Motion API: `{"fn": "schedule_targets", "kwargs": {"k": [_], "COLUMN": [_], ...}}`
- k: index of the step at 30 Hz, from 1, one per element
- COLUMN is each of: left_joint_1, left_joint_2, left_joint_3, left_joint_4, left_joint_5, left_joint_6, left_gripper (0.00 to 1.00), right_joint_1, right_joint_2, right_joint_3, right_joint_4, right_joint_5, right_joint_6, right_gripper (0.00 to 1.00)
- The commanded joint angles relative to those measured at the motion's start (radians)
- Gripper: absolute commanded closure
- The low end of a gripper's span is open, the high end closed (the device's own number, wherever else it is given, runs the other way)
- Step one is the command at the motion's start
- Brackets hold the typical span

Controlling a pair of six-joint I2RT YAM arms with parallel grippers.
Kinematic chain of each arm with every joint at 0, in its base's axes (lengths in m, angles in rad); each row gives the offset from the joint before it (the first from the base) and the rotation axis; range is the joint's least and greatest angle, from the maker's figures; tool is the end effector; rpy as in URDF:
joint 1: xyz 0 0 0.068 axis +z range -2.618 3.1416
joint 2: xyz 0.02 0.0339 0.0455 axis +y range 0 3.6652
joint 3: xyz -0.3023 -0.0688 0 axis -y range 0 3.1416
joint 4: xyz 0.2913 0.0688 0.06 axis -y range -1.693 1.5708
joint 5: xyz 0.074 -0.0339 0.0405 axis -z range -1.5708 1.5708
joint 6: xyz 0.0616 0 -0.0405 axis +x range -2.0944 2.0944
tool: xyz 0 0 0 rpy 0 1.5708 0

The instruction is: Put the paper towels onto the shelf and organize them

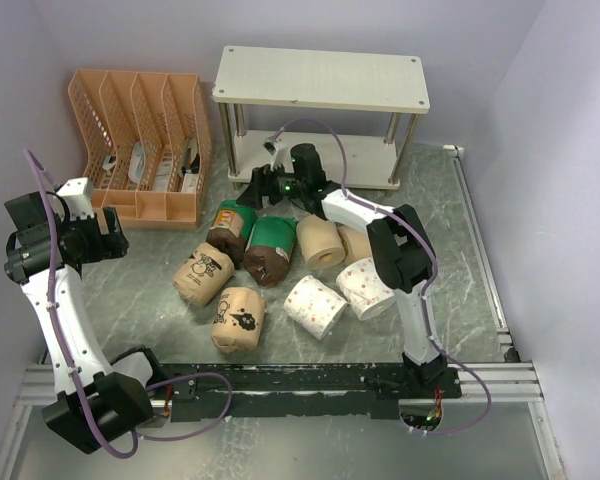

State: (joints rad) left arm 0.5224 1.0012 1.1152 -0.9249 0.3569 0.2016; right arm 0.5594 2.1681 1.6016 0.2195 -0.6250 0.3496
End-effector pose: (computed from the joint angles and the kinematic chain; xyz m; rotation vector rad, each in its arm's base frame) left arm 0.2103 0.0963 0.3653 -0.2049 2.3093 -0.0630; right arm 0.4763 0.3408 0.2156 -0.6565 1.9303 1.1898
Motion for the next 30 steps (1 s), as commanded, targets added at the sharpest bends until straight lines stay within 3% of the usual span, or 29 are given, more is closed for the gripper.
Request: {"fn": "schedule_targets", "kwargs": {"k": [1, 14, 19, 26, 28, 30], "left_joint_1": [0.011, 0.01, 0.011, 0.01, 0.01, 0.01], "left_joint_2": [-0.015, -0.019, -0.016, -0.01, -0.01, -0.009], "left_joint_3": [-0.005, -0.003, -0.003, -0.003, -0.003, -0.003], "left_joint_4": [0.019, 0.015, 0.013, 0.015, 0.013, 0.013], "left_joint_5": [0.034, 0.032, 0.035, 0.039, 0.04, 0.041], "left_joint_6": [0.009, 0.014, 0.016, 0.016, 0.018, 0.018], "left_gripper": [0.07, 0.08, 0.08, 0.08, 0.08, 0.08], "right_joint_1": [0.033, 0.06, 0.062, 0.066, 0.065, 0.066], "right_joint_2": [0.037, 0.104, 0.142, 0.144, 0.132, 0.108], "right_joint_3": [0.069, 0.086, 0.108, 0.11, 0.108, 0.095], "right_joint_4": [0.007, -0.013, -0.037, -0.038, -0.052, -0.058], "right_joint_5": [-0.047, 0.033, 0.004, -0.046, -0.048, -0.047], "right_joint_6": [0.011, -0.013, -0.027, -0.024, -0.026, -0.028], "right_gripper": [0.2, 0.25, 0.34, 0.81, 0.99, 1.0]}}
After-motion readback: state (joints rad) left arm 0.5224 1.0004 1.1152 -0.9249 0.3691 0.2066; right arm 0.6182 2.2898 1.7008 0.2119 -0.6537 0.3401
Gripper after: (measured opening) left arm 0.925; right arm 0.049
